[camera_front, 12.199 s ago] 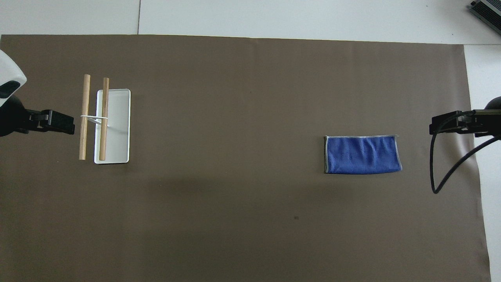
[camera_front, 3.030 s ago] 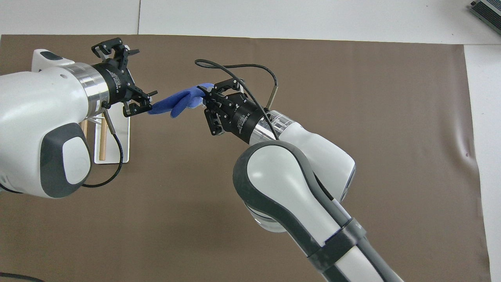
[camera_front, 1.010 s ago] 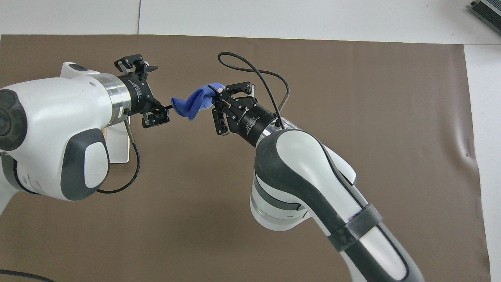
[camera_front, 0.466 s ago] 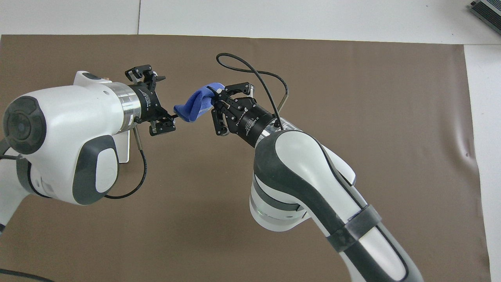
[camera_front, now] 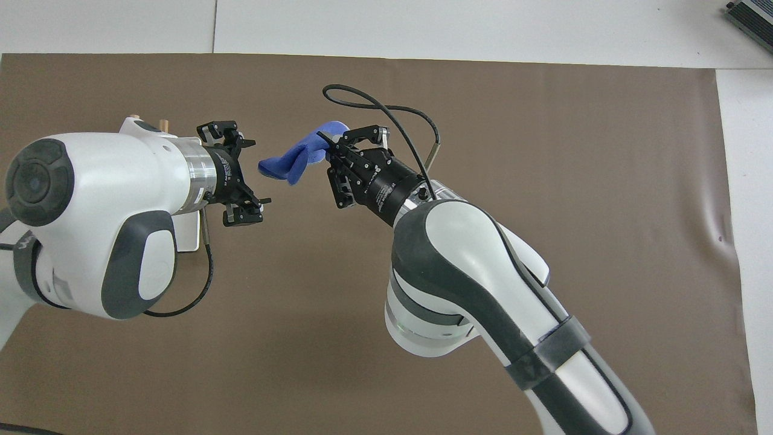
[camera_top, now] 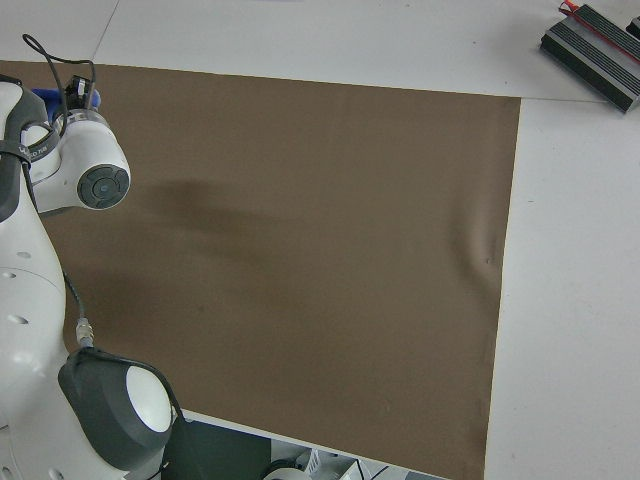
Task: Right arm passes towel to left arm to hang
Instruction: 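Close the left gripper on the towel end held by the right gripper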
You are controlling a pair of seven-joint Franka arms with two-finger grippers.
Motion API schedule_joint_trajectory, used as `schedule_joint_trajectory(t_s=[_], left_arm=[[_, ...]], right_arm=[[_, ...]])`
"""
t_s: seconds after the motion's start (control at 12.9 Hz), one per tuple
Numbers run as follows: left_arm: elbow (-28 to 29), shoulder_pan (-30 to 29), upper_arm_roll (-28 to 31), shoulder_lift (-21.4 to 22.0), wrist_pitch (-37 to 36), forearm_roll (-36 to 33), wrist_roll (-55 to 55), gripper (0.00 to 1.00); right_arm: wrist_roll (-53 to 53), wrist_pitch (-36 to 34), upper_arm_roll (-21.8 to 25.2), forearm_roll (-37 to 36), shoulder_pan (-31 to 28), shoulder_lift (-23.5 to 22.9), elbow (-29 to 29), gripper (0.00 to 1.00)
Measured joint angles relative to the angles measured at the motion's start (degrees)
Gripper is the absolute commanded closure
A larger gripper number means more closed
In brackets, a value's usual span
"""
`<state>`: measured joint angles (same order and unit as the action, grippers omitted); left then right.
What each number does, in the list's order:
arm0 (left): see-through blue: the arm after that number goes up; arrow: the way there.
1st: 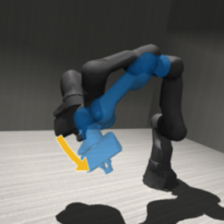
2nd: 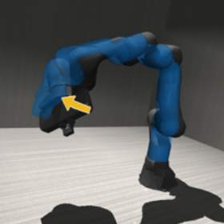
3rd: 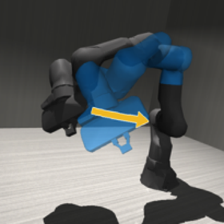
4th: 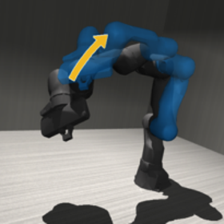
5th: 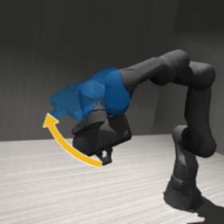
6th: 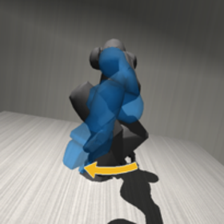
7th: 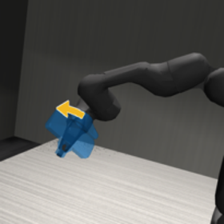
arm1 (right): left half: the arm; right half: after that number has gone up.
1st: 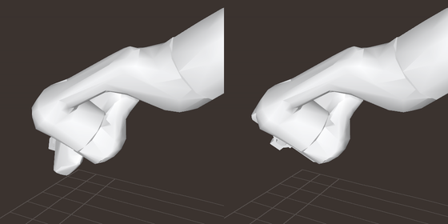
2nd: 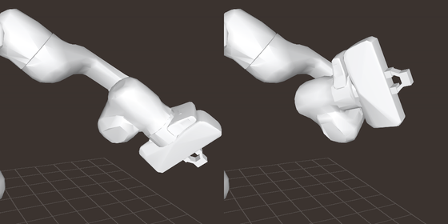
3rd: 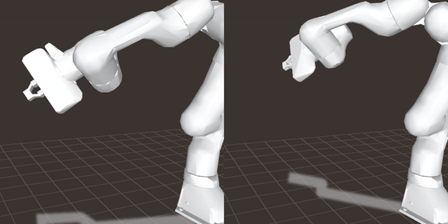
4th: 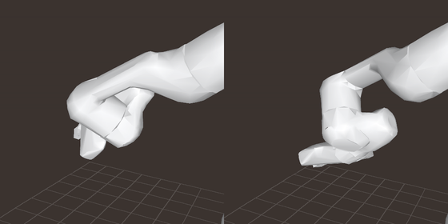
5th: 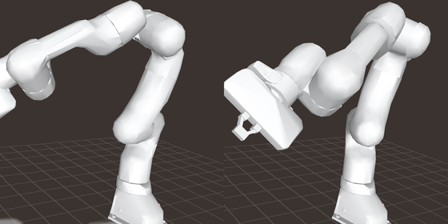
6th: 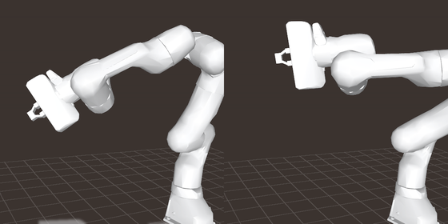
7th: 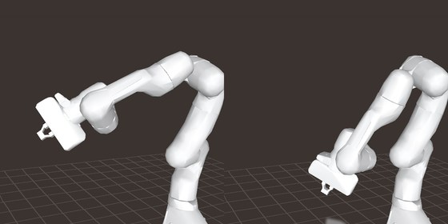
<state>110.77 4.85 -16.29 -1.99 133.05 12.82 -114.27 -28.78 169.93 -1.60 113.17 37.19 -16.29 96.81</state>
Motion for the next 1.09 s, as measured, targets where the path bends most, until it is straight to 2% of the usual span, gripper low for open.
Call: schedule_joint_trajectory(t_s=[0.23,0.47,0.7,1.09], left_arm=[[-1.86,-0.1,0.77,-0.07,0.47,1.01,-1.75,0.0],[-1.97,-0.17,1.63,-0.39,4.0,1.14,-2.15,0.0],[-0.54,-0.17,1.51,-1.08,9.13,1.14,-2.22,0.0],[1.63,-0.1,0.73,-1.35,9.51,1.14,-2.23,0.0]], right_arm=[[0.0,0.0,-0.1,0.01,0.34,0.0,0.0,1.0],[0.0,0.0,-0.09,0.88,0.44,0.0,0.01,1.0],[0.14,0.0,-0.09,4.59,0.44,0.0,0.02,1.0],[7.44,0.0,-0.09,4.61,0.5,0.0,0.02,1.0]])
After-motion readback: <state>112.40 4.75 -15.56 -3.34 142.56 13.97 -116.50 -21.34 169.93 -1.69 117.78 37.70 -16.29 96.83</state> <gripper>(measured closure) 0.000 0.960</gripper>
